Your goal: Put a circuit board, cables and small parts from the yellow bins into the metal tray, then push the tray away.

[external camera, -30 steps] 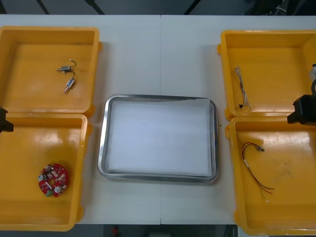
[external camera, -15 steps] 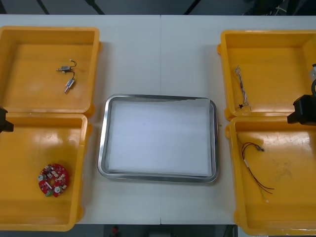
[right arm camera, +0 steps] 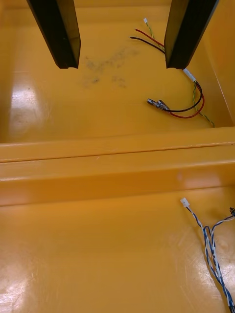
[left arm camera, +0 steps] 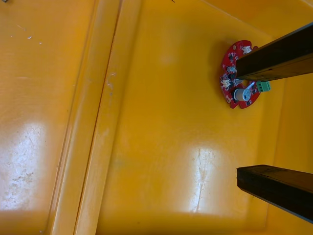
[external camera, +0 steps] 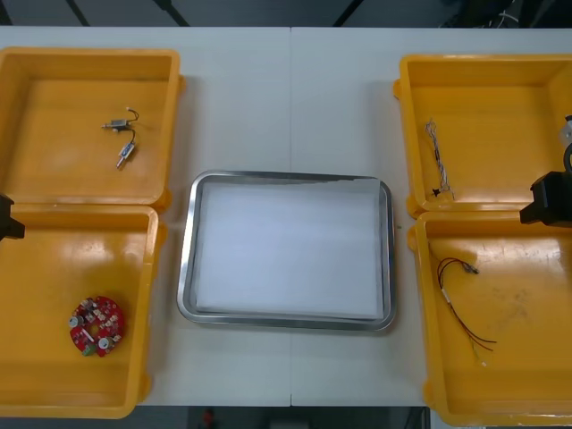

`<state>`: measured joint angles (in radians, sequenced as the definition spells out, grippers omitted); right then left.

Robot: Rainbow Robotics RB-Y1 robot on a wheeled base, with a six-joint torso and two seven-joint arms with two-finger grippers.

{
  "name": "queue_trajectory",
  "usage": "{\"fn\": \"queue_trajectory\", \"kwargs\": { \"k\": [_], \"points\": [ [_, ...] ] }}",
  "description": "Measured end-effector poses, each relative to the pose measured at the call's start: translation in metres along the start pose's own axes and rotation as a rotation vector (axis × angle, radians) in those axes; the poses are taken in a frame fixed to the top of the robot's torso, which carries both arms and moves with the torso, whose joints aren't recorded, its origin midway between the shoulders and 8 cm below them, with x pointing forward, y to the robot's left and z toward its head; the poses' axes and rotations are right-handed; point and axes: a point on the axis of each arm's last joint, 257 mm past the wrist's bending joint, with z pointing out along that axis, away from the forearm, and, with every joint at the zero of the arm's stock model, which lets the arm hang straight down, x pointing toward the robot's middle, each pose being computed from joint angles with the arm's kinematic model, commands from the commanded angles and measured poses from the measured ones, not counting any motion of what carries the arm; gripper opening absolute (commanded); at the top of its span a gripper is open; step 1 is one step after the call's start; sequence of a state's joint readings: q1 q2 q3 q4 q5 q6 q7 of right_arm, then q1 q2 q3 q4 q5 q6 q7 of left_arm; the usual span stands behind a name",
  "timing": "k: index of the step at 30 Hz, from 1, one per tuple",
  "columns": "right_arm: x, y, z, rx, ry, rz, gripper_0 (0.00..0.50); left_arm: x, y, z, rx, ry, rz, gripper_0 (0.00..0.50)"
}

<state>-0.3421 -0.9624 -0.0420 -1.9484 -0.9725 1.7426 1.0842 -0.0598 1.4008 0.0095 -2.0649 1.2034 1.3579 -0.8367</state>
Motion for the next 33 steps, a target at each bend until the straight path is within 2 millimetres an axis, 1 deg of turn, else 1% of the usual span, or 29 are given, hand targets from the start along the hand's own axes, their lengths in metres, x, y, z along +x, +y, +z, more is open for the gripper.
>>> {"fn": "queue_trajectory", "kwargs": {
  "k": [3,6,9,13,17,19,22,26,30,33],
  "points": [
    [0.000,0.000,0.000,0.000,0.001,0.000,0.500,0.000,0.000,0.000,0.000,0.001,0.000,0.500],
    [0.007,-0.003,0.004,0.003,0.018,0.006,0.500,0.007,-0.002,0.008,0.014,0.008,0.005,0.500],
    [0.014,-0.003,0.007,-0.003,0.037,0.007,0.500,0.009,-0.004,0.013,0.031,0.003,0.041,0.500],
    [0.025,0.003,0.007,-0.026,0.077,0.001,0.500,0.011,-0.007,0.016,0.051,-0.003,0.120,0.500],
    [0.030,0.004,0.008,-0.028,0.085,-0.004,0.500,0.015,-0.011,0.022,0.080,-0.014,0.119,0.500],
    [0.035,0.007,0.009,-0.032,0.082,-0.019,0.500,0.019,-0.012,0.028,0.104,-0.026,0.110,0.500],
    [0.042,0.014,0.012,-0.047,0.065,-0.040,0.500,0.028,-0.008,0.036,0.110,-0.020,0.122,0.500],
    [0.057,0.021,0.020,-0.065,0.049,-0.058,0.500,0.041,-0.002,0.042,0.102,-0.003,0.216,0.500],
    [0.074,0.021,0.029,-0.064,0.049,-0.060,0.500,0.044,0.002,0.045,0.092,-0.006,0.369,0.500],
    [0.084,0.023,0.036,-0.070,0.056,-0.050,0.500,0.046,0.005,0.046,0.083,-0.008,0.451,0.500]
  ]
}}
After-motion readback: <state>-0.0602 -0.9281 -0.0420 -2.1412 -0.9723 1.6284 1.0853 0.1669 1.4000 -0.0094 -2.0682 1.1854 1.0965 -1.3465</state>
